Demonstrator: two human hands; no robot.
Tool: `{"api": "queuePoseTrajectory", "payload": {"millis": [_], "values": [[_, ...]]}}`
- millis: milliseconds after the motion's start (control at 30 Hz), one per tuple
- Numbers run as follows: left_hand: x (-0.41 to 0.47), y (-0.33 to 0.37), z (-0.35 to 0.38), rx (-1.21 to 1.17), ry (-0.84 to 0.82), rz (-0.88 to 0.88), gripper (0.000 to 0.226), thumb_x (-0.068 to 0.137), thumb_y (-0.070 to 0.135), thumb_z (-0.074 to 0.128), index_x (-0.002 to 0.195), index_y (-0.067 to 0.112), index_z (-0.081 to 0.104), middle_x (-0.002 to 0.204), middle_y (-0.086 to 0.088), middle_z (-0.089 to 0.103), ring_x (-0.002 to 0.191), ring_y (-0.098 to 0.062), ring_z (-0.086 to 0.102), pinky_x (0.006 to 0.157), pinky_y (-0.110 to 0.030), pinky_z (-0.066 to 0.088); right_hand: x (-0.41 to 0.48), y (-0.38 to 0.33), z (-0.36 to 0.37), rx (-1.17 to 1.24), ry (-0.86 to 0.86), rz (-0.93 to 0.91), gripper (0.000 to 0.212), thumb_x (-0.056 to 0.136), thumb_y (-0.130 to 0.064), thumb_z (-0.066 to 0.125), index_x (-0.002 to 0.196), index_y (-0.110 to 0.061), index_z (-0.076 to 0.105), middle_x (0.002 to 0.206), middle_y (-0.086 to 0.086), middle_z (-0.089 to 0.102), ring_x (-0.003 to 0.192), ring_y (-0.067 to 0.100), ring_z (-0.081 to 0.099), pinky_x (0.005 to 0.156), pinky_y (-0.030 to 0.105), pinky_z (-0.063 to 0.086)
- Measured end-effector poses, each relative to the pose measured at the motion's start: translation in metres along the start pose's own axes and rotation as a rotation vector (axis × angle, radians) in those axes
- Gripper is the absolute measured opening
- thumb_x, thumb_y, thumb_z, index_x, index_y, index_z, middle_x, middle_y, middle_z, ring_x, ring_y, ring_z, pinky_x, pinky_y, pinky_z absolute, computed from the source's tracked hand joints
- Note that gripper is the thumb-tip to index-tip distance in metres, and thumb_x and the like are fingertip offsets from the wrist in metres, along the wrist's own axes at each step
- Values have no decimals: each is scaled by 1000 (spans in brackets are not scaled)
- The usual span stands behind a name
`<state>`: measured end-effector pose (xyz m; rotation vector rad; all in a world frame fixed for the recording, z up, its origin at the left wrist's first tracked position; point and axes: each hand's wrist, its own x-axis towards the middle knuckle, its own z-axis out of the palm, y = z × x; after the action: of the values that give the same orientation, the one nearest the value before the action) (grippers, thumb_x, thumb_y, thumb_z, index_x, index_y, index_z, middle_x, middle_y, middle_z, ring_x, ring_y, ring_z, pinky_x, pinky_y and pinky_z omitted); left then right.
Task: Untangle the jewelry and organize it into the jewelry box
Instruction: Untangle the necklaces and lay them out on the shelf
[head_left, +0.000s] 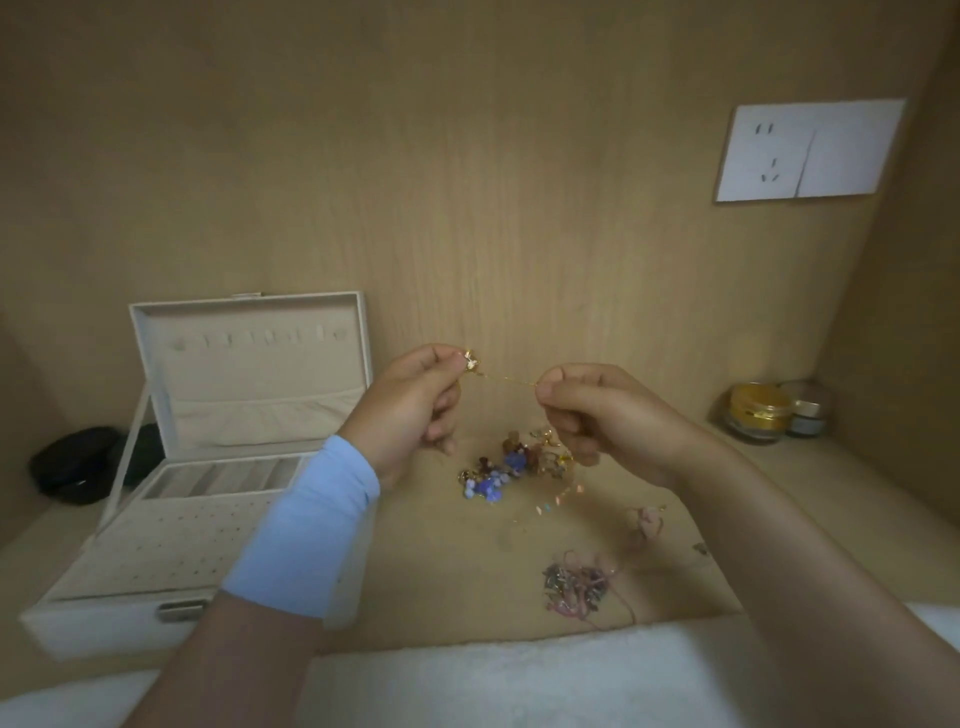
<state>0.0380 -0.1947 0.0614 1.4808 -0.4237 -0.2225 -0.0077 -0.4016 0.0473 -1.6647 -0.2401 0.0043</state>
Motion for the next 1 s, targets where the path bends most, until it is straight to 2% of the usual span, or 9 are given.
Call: {"api": "queuePoseTrajectory", "payload": {"millis": [67,133,233,433,567,700,867,933,1000], "values": [[0,2,-2,241,15,25,15,101,19,48,91,15,57,54,6,34,42,-11,26,41,-19,31,-1,1,-9,-141,14,24,20,88,-24,67,83,-6,59,61,4,45,45,16,33,45,24,23],[-1,3,-4,340,-10,5,15,101,19,50,89,15,59,55,6,36,43,-9,25,42,-19,22,-1,2,-17,-237,33,39,26,93,-23,66,75,-8,56,59,3,47,45,16,36,47,26,27],[-3,4,-4,458,-50,-12,14,100,19,52,90,14,60,58,2,40,41,-6,28,39,-17,23,-1,2,-24,-322,28,60,39,95,-28,65,63,-13,48,55,3,46,48,18,41,52,28,35],[-6,3,-16,722,-227,-98,20,88,28,70,108,24,66,64,13,57,50,-1,46,48,-12,36,0,9,-24,-25,-28,34,45,96,-22,60,54,-19,45,56,5,43,51,20,40,54,28,40],[-6,5,-24,958,-284,-149,14,86,35,72,87,21,73,58,15,54,53,-1,49,56,-16,41,1,10,-27,67,-31,30,38,87,-32,64,56,-20,45,59,4,40,49,19,36,49,29,36],[-8,6,-30,643,-341,-155,35,76,42,70,66,11,59,56,-4,52,61,-16,57,65,-22,45,-4,6,-39,154,-74,83,27,85,-35,58,65,-17,52,57,1,30,48,16,29,51,31,30],[-4,-8,-29,-8,-322,-117,22,81,20,66,61,15,58,59,-4,39,53,-19,52,78,-37,58,-13,1,-50,195,-40,135,18,91,-27,54,81,-13,58,62,-1,36,51,15,33,58,34,46],[-2,-14,-19,-26,-243,-111,15,84,9,68,71,13,62,60,-3,40,49,-13,45,67,-32,58,-18,2,-56,118,36,125,12,94,-18,56,87,-10,63,65,-1,42,54,14,39,54,30,46],[2,-22,-9,142,-121,-73,9,87,9,68,80,10,63,59,-3,42,48,-11,42,52,-23,49,-24,5,-62,10,122,105,7,94,-10,62,89,-9,68,67,-1,48,57,13,44,55,28,46]]}}
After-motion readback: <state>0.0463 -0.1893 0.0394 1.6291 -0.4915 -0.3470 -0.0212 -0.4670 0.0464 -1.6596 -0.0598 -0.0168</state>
